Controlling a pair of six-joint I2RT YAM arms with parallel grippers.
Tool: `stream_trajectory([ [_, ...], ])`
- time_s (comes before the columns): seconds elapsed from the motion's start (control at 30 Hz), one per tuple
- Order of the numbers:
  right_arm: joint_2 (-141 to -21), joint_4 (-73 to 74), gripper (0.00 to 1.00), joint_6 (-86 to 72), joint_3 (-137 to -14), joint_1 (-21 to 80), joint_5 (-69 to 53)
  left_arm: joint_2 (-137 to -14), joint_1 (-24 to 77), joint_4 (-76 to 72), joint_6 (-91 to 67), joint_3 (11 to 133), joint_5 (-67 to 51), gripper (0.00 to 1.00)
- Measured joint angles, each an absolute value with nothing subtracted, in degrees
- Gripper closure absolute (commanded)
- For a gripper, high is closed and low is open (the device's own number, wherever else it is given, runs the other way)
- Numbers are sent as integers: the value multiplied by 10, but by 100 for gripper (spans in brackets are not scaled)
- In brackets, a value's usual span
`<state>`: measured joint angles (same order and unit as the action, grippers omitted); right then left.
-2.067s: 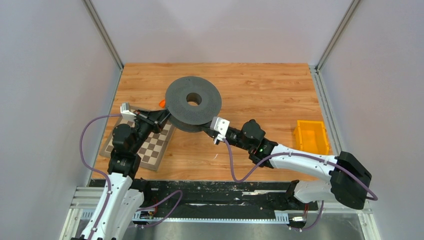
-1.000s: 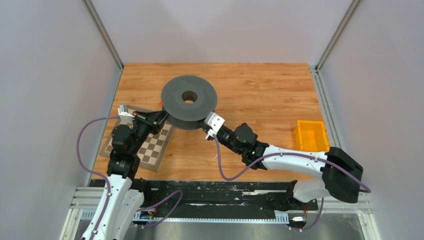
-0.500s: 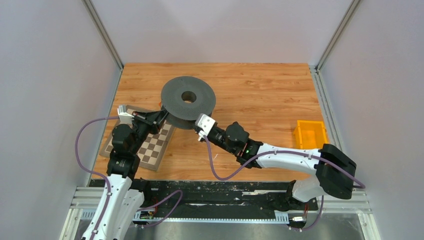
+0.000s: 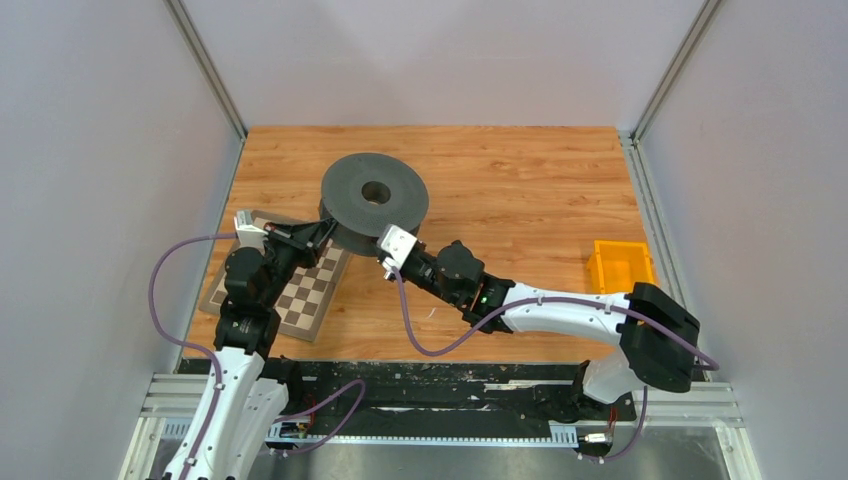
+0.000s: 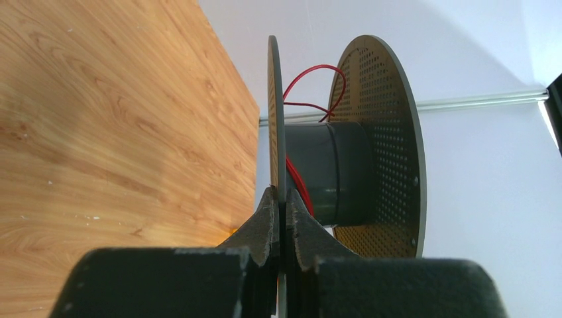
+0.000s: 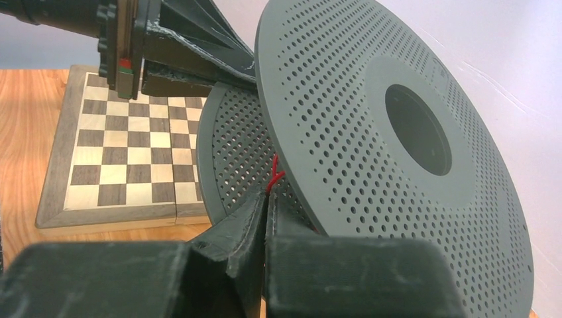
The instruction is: Wrap the cables
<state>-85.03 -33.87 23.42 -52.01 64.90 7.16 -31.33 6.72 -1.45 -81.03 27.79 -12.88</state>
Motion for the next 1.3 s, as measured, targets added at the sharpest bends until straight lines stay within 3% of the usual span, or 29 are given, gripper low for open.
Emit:
stream_trajectory([
  [1.3, -844, -311, 58, 209, -527, 655, 151, -312, 66, -23, -820, 265, -110, 100],
])
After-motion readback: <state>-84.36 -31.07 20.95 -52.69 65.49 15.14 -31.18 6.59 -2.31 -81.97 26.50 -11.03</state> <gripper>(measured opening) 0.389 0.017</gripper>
